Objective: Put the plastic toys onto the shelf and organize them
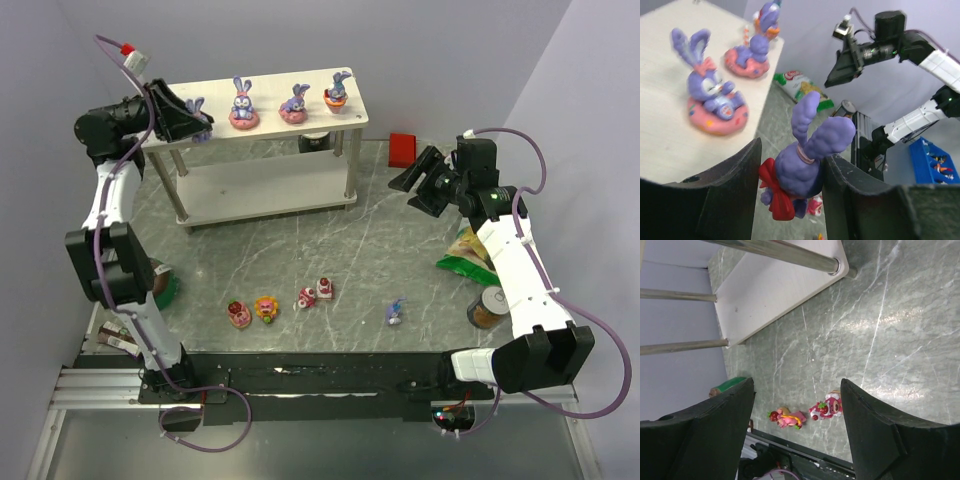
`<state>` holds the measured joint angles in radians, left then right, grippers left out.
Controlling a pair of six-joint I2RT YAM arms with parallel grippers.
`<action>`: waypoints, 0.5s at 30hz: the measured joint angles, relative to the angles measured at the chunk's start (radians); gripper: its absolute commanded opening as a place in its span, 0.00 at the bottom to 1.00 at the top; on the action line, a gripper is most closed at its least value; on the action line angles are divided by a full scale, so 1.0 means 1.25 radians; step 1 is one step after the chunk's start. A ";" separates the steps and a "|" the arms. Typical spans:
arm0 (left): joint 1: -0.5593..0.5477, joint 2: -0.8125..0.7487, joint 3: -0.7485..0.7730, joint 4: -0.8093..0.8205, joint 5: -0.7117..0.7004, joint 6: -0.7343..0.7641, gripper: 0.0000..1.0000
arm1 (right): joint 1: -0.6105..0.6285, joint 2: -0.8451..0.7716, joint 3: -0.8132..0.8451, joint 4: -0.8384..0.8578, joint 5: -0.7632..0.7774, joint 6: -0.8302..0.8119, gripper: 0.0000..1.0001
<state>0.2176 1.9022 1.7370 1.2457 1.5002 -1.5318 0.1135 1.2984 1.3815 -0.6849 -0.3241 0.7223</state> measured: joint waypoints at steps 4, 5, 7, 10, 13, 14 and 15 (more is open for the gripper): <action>0.002 -0.129 -0.009 -0.436 -0.079 0.361 0.22 | 0.000 0.000 0.000 0.000 0.003 -0.005 0.76; 0.000 -0.146 0.043 -0.586 -0.120 0.476 0.23 | 0.001 -0.001 -0.001 0.000 0.002 -0.005 0.76; -0.004 -0.177 0.125 -0.789 -0.184 0.652 0.24 | 0.001 -0.003 -0.004 0.001 0.001 -0.005 0.76; -0.010 -0.234 0.156 -0.967 -0.227 0.821 0.27 | 0.002 -0.004 -0.007 0.001 -0.002 -0.007 0.76; -0.016 -0.253 0.166 -1.056 -0.249 0.916 0.27 | 0.002 -0.004 -0.007 0.003 -0.008 -0.009 0.76; -0.016 -0.253 0.166 -1.079 -0.254 0.943 0.27 | 0.002 -0.004 -0.007 0.003 -0.009 -0.010 0.76; -0.016 -0.248 0.166 -1.101 -0.258 0.967 0.27 | 0.002 -0.004 -0.007 0.003 -0.009 -0.012 0.76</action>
<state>0.1978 1.5925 1.9450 -0.1310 1.1778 -0.3225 0.1154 1.2934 1.3724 -0.6811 -0.3351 0.7078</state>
